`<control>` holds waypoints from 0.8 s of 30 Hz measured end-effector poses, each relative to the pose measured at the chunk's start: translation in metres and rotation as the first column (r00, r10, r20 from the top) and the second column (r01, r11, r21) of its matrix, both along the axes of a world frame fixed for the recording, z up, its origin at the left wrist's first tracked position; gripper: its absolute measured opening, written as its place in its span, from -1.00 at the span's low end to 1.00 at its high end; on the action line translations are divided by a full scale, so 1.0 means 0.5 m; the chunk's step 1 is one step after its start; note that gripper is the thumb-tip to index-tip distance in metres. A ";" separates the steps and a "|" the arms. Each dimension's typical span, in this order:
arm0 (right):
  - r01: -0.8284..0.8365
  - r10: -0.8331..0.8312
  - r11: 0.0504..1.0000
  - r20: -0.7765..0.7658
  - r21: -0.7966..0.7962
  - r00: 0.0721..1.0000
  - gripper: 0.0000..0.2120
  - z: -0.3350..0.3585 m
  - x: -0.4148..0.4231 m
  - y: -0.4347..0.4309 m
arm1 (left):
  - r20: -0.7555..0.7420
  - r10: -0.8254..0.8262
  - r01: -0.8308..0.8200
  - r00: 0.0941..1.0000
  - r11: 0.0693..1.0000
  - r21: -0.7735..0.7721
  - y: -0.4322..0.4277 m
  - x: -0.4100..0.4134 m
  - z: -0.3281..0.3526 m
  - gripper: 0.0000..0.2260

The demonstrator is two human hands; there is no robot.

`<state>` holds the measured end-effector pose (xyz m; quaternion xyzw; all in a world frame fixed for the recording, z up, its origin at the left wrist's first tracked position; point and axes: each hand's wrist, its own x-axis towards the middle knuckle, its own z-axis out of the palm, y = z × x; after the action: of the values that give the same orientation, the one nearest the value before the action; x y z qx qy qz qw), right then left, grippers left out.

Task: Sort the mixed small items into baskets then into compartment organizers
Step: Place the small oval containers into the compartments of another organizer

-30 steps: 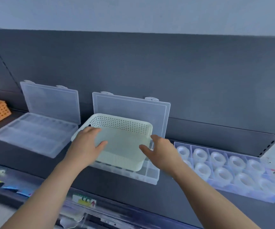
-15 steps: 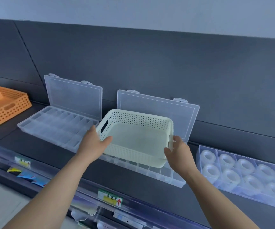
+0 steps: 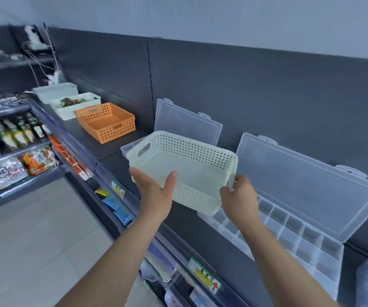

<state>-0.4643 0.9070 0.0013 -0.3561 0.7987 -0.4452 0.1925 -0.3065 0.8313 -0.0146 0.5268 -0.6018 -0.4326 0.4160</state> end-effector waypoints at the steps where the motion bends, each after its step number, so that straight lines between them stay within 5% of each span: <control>1: -0.031 0.032 0.999 0.012 -0.010 0.999 -0.75 0.001 0.027 -0.025 | 0.004 -0.002 0.002 1.000 1.000 0.018 -0.012 0.019 -0.003 -0.10; 7: -0.210 0.214 0.973 0.030 -0.095 0.976 -0.70 0.017 0.221 -0.195 | -0.229 0.183 -0.145 0.956 0.974 0.172 -0.160 0.203 0.006 0.07; 17: -0.337 0.356 0.919 0.060 -0.207 0.933 -0.45 0.049 0.530 -0.566 | -0.306 0.198 -0.170 0.931 0.979 0.116 -0.496 0.632 0.059 -0.22; 24: -0.509 0.524 0.848 0.082 -0.152 0.848 -0.76 0.065 0.650 -0.811 | -0.307 0.168 -0.126 0.937 0.980 0.152 -0.720 0.807 0.081 -0.47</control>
<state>-0.1392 0.5013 0.0341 -0.5415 0.6311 -0.4464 0.3304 0.0969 0.4713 0.0259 0.5196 -0.4562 -0.5178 0.5038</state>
